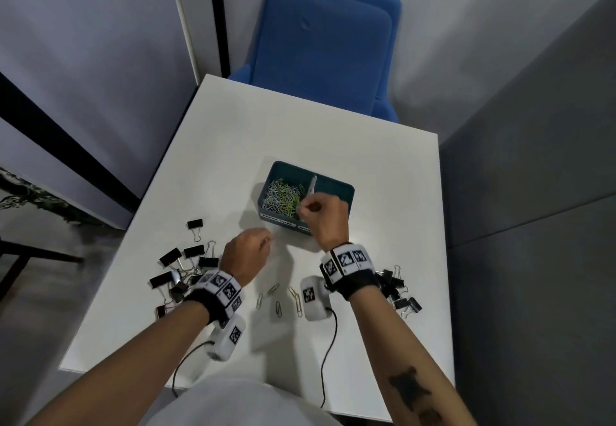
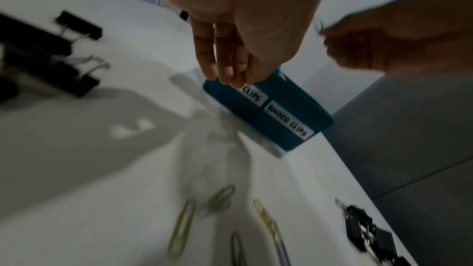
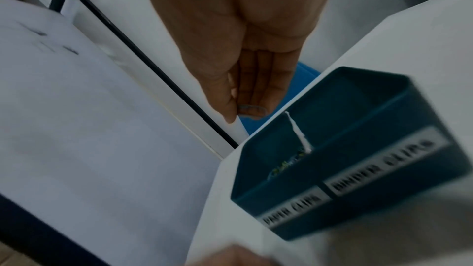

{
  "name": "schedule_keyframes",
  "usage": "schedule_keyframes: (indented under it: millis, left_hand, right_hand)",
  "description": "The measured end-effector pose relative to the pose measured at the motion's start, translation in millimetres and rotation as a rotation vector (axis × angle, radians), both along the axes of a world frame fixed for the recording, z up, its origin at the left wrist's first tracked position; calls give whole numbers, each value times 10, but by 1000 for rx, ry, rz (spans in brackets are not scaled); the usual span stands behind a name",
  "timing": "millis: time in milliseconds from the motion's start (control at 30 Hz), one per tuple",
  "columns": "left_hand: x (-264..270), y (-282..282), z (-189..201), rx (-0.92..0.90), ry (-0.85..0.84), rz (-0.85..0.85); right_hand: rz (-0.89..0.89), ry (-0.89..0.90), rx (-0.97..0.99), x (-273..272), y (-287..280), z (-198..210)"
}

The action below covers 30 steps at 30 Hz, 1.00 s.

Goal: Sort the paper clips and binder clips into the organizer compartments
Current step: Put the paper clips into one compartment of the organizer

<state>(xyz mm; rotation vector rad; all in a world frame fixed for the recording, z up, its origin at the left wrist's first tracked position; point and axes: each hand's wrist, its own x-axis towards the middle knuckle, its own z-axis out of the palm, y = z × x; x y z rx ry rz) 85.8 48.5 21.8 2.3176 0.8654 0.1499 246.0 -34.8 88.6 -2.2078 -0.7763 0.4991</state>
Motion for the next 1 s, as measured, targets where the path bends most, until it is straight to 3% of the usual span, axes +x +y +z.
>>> schedule_keyframes:
  millis: [133,267,400,500,600,900,1000]
  left_hand:
    - [-236,-202,-225,-94,207,-56]
    - [-494,-279,-443,-98,345,-257]
    - [-705,-328,-603,-94,291,-339]
    - [-776,-380,-658,-47,235,-367]
    - [-800,-432,-717,-40,165,-371]
    - [-785,-505,-722,50,167,-469]
    - [-730,-516,-673,25,171,-410]
  right_hand:
    - [-82,-75,60,113,184,90]
    - [53,-169,-2,-72,-125,-146]
    - [257,-37,-295,-412,-704,-629]
    - [305,3,-469,-657,-975,-910]
    - [258,-29,-462,-854,-1137,-1045]
    - [294,-95,-461,-987,-1295,-1180]
    - [310,-98,-434,-1005,-1278,-1172]
